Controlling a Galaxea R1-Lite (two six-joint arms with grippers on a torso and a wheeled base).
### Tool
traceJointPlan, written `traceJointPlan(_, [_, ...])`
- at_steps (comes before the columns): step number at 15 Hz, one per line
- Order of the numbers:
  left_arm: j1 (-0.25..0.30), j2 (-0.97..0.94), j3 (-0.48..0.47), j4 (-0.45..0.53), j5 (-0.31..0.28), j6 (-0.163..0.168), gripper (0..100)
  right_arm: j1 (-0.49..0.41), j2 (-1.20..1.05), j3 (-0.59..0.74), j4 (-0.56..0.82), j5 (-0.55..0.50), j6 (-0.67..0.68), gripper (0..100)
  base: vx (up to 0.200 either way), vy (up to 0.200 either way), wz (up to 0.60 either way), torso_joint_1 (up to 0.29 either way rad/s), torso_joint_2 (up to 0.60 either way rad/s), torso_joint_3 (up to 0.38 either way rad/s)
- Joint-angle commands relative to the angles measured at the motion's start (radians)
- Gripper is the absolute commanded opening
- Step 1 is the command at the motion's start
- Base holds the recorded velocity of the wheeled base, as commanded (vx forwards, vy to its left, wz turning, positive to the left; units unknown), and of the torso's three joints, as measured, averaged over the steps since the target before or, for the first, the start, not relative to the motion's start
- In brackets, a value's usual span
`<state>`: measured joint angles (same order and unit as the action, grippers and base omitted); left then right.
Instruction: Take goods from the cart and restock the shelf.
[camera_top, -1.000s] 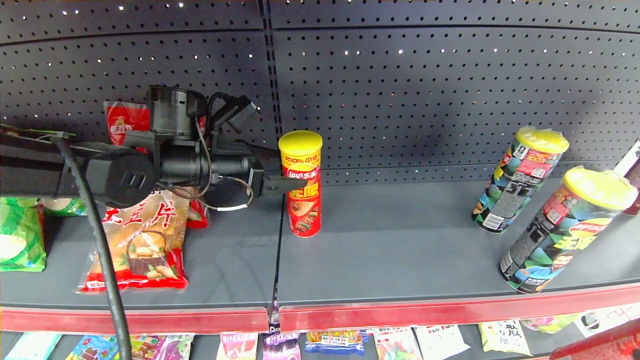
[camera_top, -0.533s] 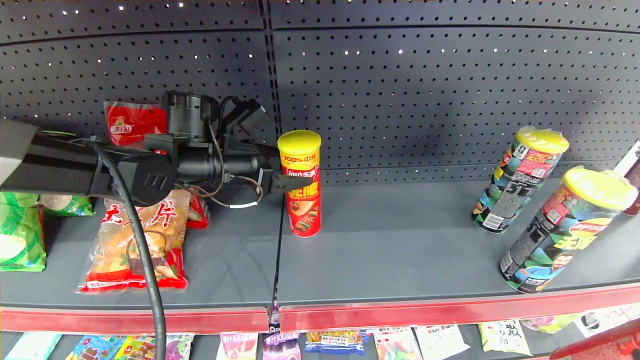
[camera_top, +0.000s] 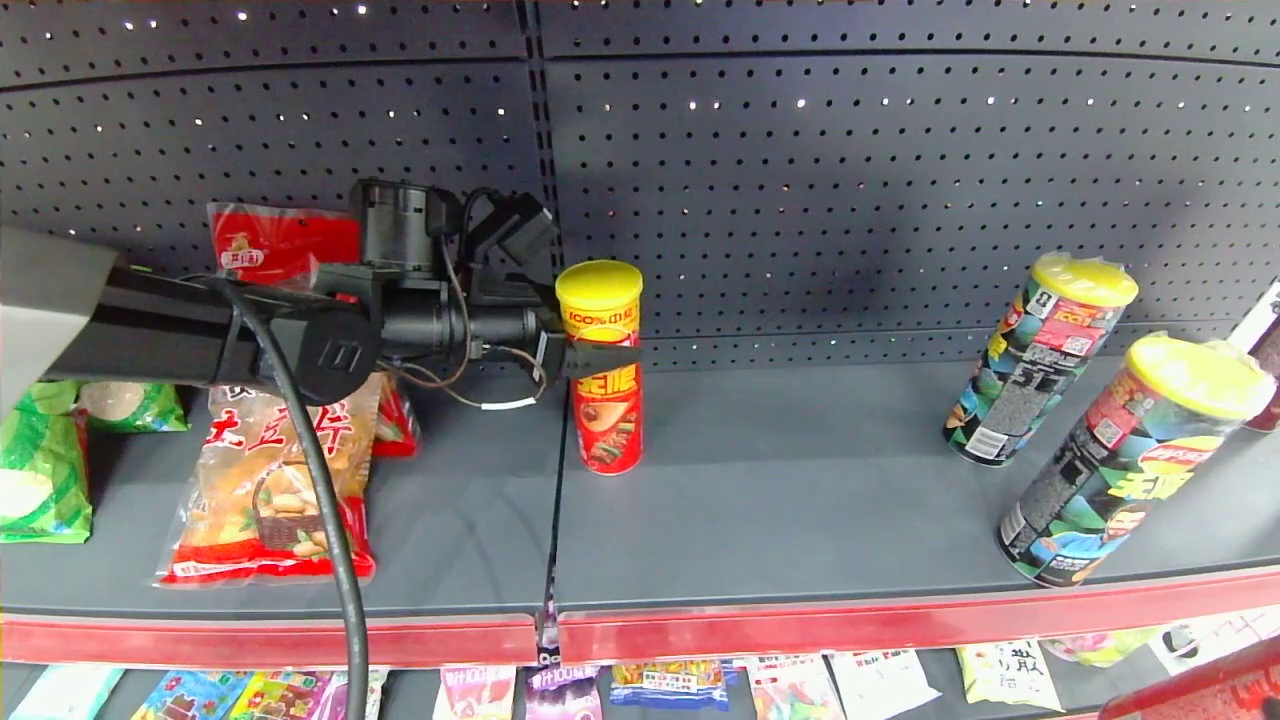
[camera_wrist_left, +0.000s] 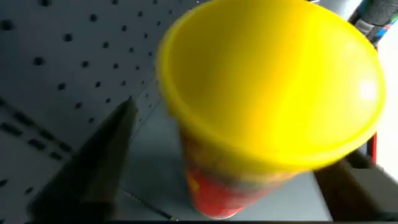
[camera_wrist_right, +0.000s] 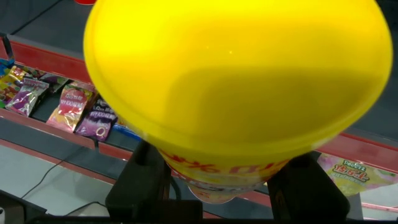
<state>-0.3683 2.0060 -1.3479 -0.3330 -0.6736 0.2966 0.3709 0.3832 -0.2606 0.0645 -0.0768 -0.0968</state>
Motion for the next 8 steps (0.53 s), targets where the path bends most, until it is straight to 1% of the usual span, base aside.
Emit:
traceJointPlan(1, [-0.014, 0.000, -0.002, 0.002, 0.002, -0.002, 0, -0.001, 0.002, 0.000, 0.000, 0.000, 0.000, 0, 0.000, 0.000, 0.00, 0.000, 0.00, 0.000])
traceJointPlan(3, [-0.023, -0.018, 0.021, 0.003, 0.002, -0.004, 0, -0.001, 0.002, 0.000, 0.000, 0.000, 0.000, 0, 0.000, 0.000, 0.00, 0.000, 0.00, 0.000])
traceJointPlan(5, [-0.023, -0.059, 0.073, 0.002, 0.002, -0.004, 0, -0.001, 0.000, 0.000, 0.000, 0.000, 0.000, 0, 0.000, 0.000, 0.00, 0.000, 0.00, 0.000])
traceJointPlan(6, [-0.023, -0.092, 0.110, 0.002, 0.002, -0.002, 0, -0.001, 0.000, 0.000, 0.000, 0.000, 0.000, 0, 0.000, 0.000, 0.00, 0.000, 0.00, 0.000])
traceJointPlan(8, [-0.041, -0.184, 0.227, 0.000, 0.000, -0.007, 0, -0.001, 0.002, 0.003, 0.000, 0.000, 0.000, 0, 0.000, 0.000, 0.00, 0.000, 0.00, 0.000])
